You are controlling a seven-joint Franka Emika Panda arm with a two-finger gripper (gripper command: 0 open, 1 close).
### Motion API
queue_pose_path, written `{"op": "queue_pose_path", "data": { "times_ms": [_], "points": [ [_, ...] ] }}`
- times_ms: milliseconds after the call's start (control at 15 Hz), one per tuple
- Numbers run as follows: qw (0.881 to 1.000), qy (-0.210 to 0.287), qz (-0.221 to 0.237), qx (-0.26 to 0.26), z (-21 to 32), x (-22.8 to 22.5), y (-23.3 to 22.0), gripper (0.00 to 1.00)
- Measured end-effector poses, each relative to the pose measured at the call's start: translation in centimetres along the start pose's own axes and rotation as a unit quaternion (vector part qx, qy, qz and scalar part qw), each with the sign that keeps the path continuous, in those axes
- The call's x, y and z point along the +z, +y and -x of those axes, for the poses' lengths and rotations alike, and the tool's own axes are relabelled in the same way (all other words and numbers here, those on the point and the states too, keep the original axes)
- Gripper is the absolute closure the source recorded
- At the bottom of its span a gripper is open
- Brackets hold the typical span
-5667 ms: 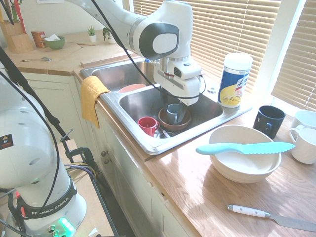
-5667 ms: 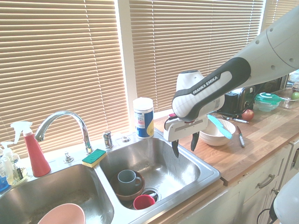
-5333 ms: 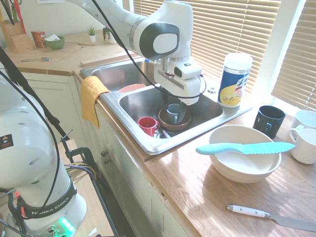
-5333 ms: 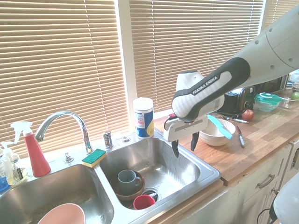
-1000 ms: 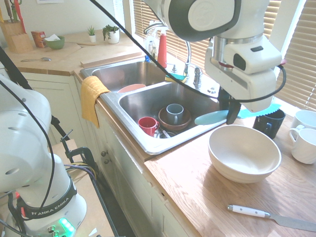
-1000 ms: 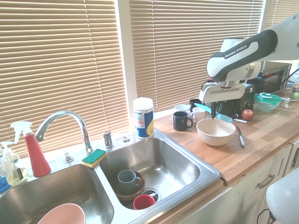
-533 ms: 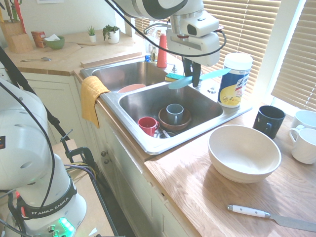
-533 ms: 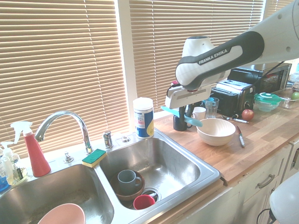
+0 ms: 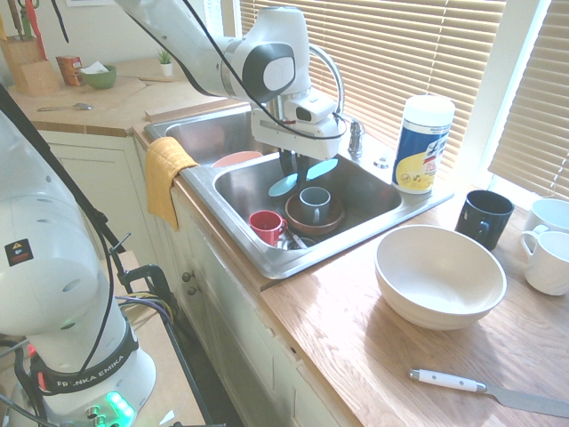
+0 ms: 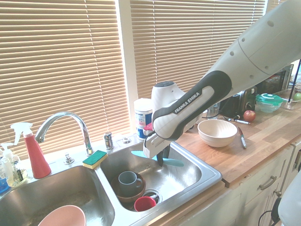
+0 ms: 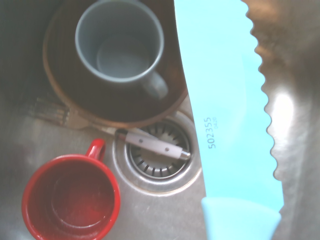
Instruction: Put the knife into the sink
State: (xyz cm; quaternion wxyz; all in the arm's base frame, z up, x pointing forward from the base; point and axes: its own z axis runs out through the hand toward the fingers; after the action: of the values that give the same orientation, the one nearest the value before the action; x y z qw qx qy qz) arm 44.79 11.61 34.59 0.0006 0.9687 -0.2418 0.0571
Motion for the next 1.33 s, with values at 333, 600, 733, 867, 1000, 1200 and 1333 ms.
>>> {"op": "queue_pose_path", "data": {
  "times_ms": [333, 600, 733, 867, 1000, 1200, 1333],
  "points": [
    [0.999, -0.034, -0.003, -0.037, -2.7, 6.8, 1.5, 1.0],
    [0.997, -0.057, 0.003, -0.055, -4.7, 11.2, 1.2, 1.0],
    [0.997, -0.06, 0.002, -0.048, -6.0, 12.5, 0.6, 1.0],
    [0.997, -0.065, 0.002, -0.041, -6.8, 13.6, 0.3, 1.0],
    [0.997, -0.073, 0.001, -0.028, -7.4, 15.0, 0.1, 1.0],
    [0.996, -0.086, -0.003, -0.008, -8.0, 17.1, -0.1, 1.0],
    [0.996, -0.092, -0.003, 0.002, -7.9, 18.0, -0.2, 0.0]
  ]
}}
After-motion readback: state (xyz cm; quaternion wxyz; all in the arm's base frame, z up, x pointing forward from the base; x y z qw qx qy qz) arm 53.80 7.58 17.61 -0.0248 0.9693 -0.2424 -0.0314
